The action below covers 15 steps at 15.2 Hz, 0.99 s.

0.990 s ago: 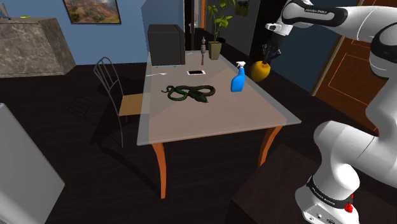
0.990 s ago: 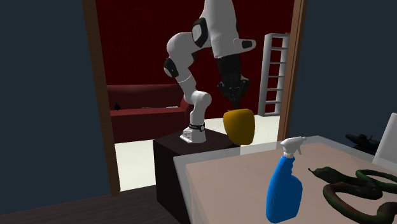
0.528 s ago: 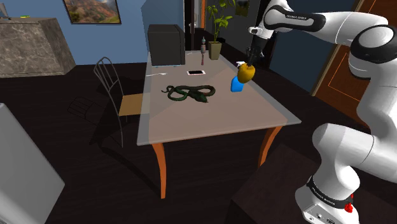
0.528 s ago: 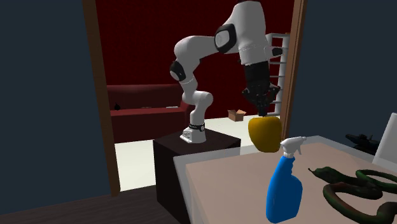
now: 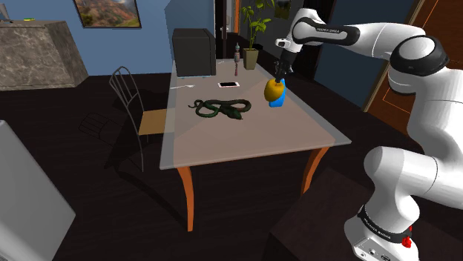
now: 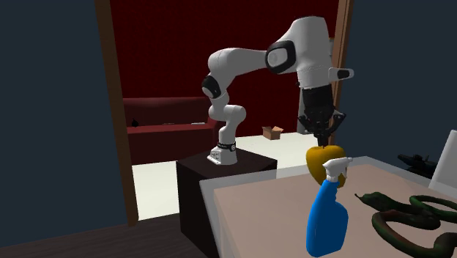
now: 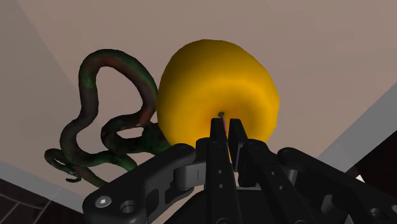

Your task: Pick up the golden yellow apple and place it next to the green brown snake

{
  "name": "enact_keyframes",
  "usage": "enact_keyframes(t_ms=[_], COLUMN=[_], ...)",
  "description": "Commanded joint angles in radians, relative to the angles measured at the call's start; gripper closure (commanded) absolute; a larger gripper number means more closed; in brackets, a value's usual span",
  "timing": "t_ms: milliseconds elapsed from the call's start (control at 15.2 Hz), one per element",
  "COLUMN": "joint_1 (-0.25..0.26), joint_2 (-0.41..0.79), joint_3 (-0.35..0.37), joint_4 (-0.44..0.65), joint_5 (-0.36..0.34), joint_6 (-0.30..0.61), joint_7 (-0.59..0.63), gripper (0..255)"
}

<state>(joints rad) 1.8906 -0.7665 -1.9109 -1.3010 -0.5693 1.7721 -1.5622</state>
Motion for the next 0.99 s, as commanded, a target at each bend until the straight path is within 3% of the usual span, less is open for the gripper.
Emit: enact_keyframes(t_ms=[0, 924], joint_1=[-0.010, -0.044], joint_2=[-0.003, -0.050], joint_3=[-0.001, -0.038], joint_4=[-0.031, -0.177], joint_5=[-0.005, -0.053], joint_6=[0.027, 0.181], joint_7=[0.006, 0.030], gripper=[255, 255])
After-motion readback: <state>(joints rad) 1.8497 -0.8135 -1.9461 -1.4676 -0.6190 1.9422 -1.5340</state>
